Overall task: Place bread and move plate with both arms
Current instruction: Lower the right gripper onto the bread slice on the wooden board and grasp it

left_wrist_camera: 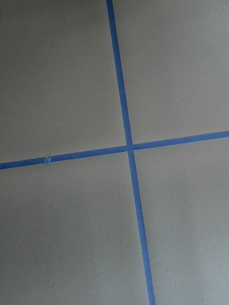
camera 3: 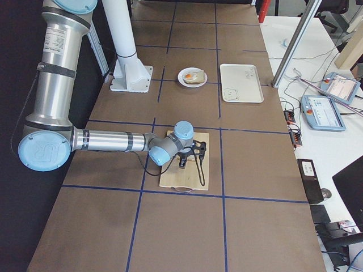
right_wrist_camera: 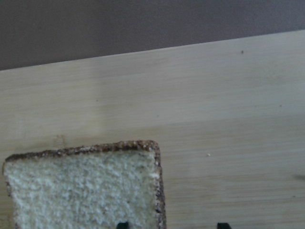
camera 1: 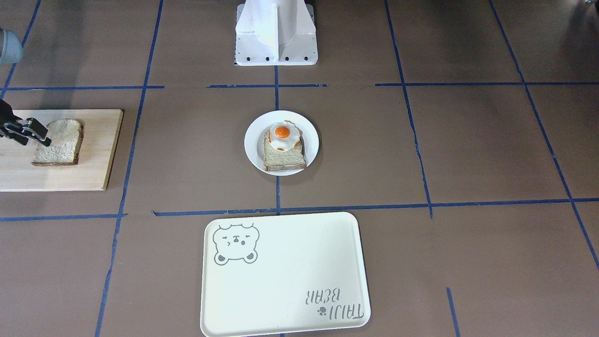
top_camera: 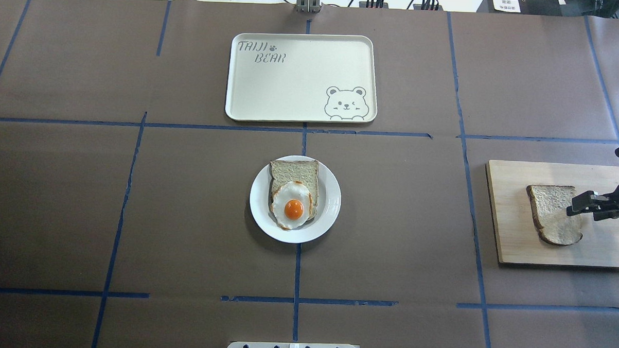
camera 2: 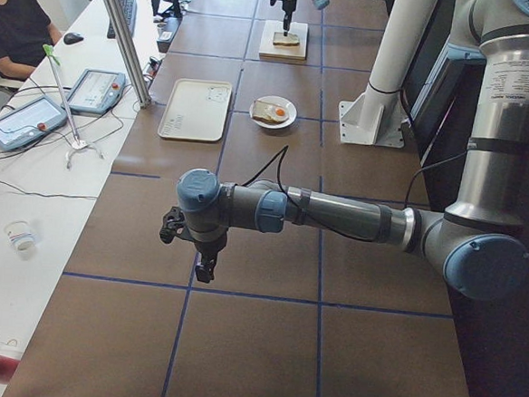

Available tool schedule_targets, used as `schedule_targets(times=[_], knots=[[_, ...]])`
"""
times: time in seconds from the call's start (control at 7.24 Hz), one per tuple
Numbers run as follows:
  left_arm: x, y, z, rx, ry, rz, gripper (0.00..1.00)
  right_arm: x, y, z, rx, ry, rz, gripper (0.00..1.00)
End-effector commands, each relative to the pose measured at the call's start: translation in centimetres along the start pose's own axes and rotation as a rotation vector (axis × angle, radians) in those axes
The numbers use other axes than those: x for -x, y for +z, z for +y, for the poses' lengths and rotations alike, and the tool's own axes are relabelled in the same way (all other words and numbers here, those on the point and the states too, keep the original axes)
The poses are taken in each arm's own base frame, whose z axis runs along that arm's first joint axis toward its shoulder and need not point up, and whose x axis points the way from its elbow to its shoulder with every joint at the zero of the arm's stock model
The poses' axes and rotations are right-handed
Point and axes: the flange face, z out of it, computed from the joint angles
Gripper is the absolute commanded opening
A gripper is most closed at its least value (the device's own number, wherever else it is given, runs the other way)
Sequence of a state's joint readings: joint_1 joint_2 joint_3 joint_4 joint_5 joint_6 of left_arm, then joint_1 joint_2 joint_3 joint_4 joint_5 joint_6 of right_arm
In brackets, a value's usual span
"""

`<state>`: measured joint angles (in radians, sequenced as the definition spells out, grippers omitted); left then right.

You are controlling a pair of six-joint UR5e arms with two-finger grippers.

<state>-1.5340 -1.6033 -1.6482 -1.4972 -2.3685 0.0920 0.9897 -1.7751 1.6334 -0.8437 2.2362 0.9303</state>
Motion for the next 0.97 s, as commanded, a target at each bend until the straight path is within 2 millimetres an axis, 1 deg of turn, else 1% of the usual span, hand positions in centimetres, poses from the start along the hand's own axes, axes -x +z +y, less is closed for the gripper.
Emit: schedule_targets(times=[0.0,0.41,0.55,0.69,0.83], knots=[[-0.05,-0.07,-0.2,-0.001,0.001,0.0,1.0,0.07,0.18,0.09,0.003,-0.002,0.002,0.7],[-0.1,-0.11,-0.2,-0.001,0.001,0.0,1.0,0.58,0.95,0.64,0.023,-0.017,0.004,0.72],[-0.15,-0.16,-0.21,-0.002,0.003,0.0,1.0,0.52,1.0,0.65,0.024,-0.016,0.005,0.71],[-0.06,-0.06,-0.19,-0.001,0.0,0.001,1.0,0.72,0.86,0.65,0.023,-0.02,0.001,0.6],[-0.06,-0.06,-0.19,-0.001,0.0,0.001,1.0,0.83,0.72,0.64,0.023,-0.021,-0.003,0.51]])
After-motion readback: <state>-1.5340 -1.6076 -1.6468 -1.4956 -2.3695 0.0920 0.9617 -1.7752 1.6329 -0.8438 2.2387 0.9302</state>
